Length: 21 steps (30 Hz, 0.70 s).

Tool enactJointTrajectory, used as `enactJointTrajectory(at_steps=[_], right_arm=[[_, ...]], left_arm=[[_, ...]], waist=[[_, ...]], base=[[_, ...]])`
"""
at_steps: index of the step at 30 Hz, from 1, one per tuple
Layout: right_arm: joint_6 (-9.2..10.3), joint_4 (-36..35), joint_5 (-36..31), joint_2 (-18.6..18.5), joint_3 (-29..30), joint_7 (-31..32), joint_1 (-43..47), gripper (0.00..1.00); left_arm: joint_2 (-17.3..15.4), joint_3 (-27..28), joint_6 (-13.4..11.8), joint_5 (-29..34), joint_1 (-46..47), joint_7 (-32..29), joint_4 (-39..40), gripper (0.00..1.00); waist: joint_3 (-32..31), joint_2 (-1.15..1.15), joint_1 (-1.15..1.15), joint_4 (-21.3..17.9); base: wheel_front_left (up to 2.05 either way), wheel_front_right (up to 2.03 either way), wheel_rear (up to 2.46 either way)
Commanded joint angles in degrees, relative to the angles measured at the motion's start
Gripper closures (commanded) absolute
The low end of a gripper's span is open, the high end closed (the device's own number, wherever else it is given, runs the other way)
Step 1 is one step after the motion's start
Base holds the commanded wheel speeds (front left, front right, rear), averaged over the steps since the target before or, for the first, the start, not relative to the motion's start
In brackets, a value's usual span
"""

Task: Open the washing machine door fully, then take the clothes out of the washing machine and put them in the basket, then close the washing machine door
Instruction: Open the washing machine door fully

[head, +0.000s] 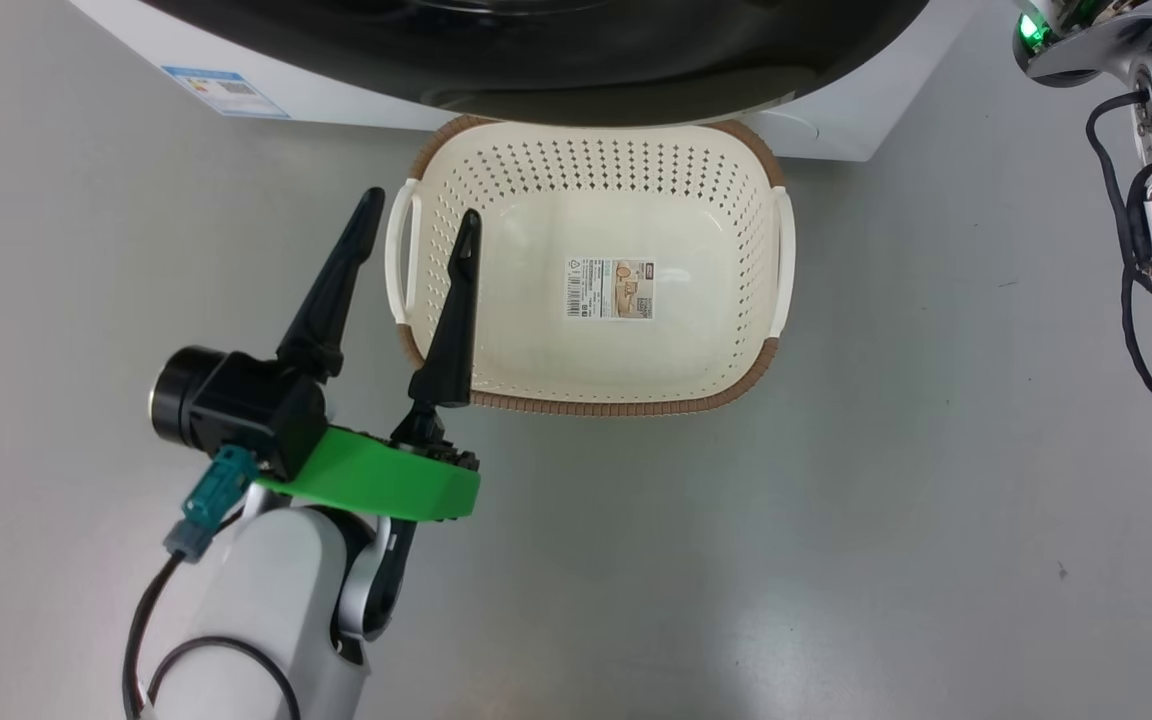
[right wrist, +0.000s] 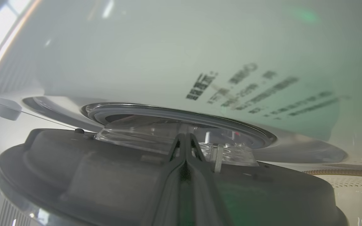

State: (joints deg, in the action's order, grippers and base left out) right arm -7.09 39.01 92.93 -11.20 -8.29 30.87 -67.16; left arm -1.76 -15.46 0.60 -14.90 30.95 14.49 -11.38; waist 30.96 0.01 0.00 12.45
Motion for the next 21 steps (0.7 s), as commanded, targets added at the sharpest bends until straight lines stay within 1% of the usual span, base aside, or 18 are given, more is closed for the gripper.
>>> enactJointTrajectory(at_steps=[1, 11, 21], right_arm=[[-0.4, -1.77, -0.13, 2.45, -1.38, 0.95, -0.65, 1.0], [-0.4, -4.42, -1.85, 2.08, -4.04, 3.05, 1.03, 1.0], [-0.4, -6.5, -2.33, 2.26, -5.31, 3.92, 3.65, 1.0]], left_arm=[[-1.11, 1.97, 0.39, 0.74, -0.37, 0.51, 1.14, 0.0], [-1.11, 2.49, 0.72, 1.18, -0.62, 0.51, 0.8, 0.0], [-1.11, 3.15, 1.14, 1.02, -0.92, 0.51, 0.07, 0.0]], waist=[[-0.02, -0.01, 0.0, -0.05], [-0.64, -0.01, 0.0, -0.84], [-2.46, -0.01, 0.0, -1.6]], base=[[0.0, 0.0, 0.0], [0.0, 0.0, 0.0], [0.0, 0.0, 0.0]])
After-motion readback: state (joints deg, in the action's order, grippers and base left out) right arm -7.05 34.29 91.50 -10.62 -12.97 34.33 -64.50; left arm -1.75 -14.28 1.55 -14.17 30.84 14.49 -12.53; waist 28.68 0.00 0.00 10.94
